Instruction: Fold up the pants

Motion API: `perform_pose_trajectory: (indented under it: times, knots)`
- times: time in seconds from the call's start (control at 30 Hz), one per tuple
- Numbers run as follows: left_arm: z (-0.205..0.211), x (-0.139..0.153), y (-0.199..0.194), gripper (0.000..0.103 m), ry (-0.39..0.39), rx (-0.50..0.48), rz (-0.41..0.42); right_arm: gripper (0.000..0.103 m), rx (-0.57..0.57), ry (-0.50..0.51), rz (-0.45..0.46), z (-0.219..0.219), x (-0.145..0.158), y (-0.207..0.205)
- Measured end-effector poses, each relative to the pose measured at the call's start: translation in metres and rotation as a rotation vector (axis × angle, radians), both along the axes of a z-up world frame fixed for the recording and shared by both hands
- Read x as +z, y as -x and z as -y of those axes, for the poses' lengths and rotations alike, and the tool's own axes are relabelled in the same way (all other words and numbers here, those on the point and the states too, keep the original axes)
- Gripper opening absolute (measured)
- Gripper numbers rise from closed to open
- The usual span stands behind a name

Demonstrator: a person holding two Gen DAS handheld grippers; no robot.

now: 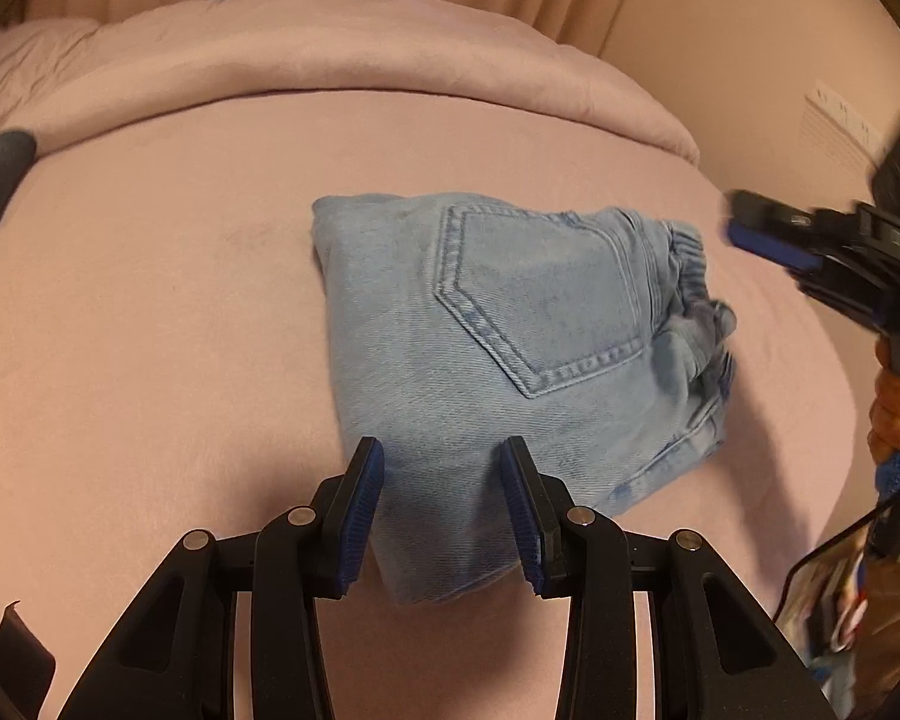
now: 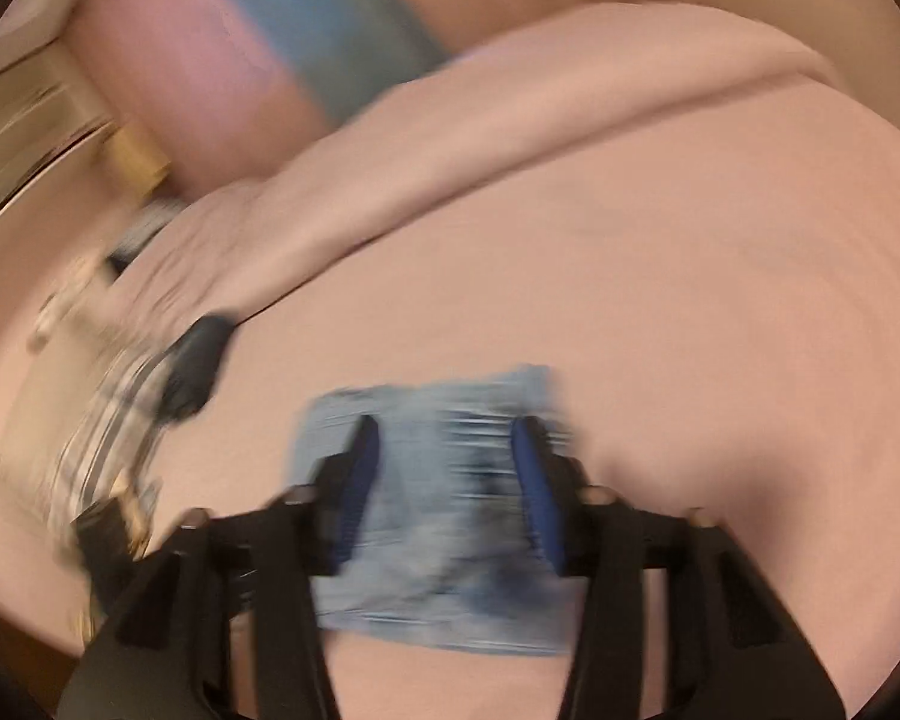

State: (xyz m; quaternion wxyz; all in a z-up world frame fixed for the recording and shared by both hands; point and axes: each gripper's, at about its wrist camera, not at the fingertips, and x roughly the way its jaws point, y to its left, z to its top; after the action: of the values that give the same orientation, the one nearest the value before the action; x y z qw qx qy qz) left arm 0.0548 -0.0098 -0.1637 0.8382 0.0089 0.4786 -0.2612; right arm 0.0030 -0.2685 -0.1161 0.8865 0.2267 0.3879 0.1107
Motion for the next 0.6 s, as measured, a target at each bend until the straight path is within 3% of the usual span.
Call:
perform_pose_trajectory:
  times: [0.13, 0.2, 0.23, 0.3, 0.37, 0.47, 0.5, 0.53, 0.6]
  knots:
    - [0.003, -0.007, -0.002, 0.039, -0.027, -0.027, 0.004, 0.019, 0.092, 0.115, -0.145, -0.037, -0.035, -0.020]
    - [0.002, -0.013, -0.006, 0.039, -0.010, -0.038, -0.011, 0.009, 0.085, 0.262, -0.221, -0.039, -0.059, -0.011]
    - [0.002, -0.013, -0.005, 0.039, -0.008, -0.041, -0.012, 0.008, 0.090, 0.258, -0.227, -0.033, -0.068, -0.003]
    - [0.002, -0.019, -0.008, 0.039, 0.006, -0.045, -0.017, 0.006, 0.086, 0.156, -0.197, -0.016, -0.074, 0.012]
    - [-0.005, -0.020, -0.011, 0.039, 0.046, -0.036, -0.029, 0.000, 0.075, 0.068, -0.226, -0.002, -0.077, 0.013]
    - [-0.025, -0.014, -0.004, 0.039, 0.104, -0.005, -0.028, 0.000, 0.098, 0.064, -0.305, -0.009, -0.065, 0.000]
    - [-0.032, -0.014, -0.001, 0.045, 0.115, 0.013, -0.029, 0.008, 0.109, 0.080, -0.303, -0.015, -0.058, -0.001]
    - [-0.038, -0.015, 0.000, 0.050, 0.126, 0.028, -0.038, 0.026, 0.143, 0.117, -0.258, -0.029, -0.038, -0.002]
    - [-0.055, -0.022, -0.001, 0.057, 0.196, 0.077, -0.089, 0.051, 0.207, 0.137, -0.163, -0.037, -0.022, 0.007]
